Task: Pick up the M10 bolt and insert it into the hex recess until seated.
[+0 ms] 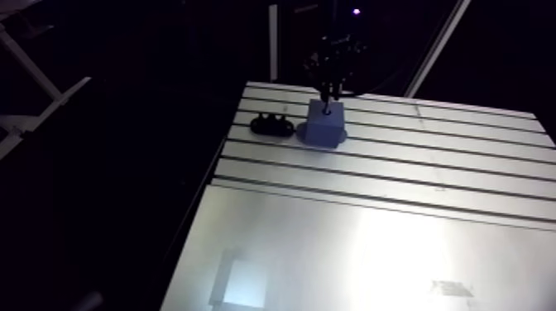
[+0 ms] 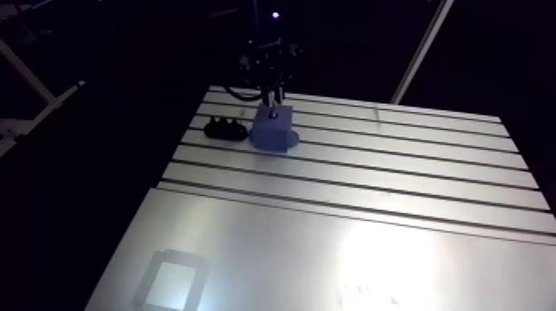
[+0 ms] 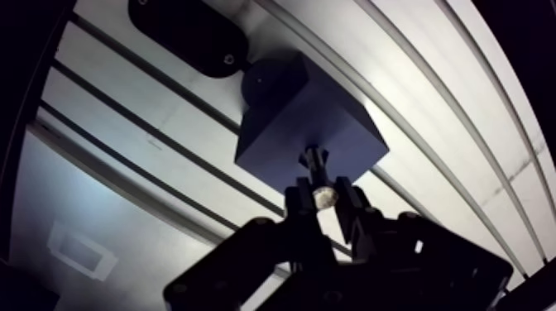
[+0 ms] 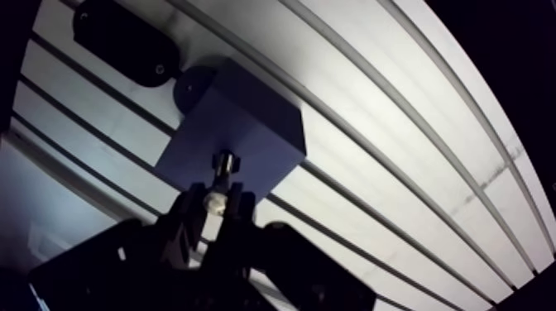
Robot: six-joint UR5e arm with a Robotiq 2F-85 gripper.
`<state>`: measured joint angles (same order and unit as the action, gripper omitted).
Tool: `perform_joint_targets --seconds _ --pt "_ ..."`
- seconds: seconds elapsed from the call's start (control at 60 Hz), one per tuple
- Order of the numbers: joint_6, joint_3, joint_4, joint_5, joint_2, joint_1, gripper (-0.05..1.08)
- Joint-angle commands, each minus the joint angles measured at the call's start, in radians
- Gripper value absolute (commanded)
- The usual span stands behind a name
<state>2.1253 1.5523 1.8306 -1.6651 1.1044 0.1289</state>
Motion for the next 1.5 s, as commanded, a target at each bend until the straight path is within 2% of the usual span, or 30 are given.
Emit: perform_joint_targets --seconds 0.017,1.25,1.4,1.5 --pt "0.000 -0.004 -0.001 -0.001 -0.001 0.001 1.03" --pt "-0.001 0.001 0.002 -0.003 -0.016 -0.002 1.03" --pt "-0.004 0.002 0.002 -0.003 -0.016 -0.002 1.01" --pt "-0.004 0.005 0.002 -0.003 -0.016 -0.002 0.94"
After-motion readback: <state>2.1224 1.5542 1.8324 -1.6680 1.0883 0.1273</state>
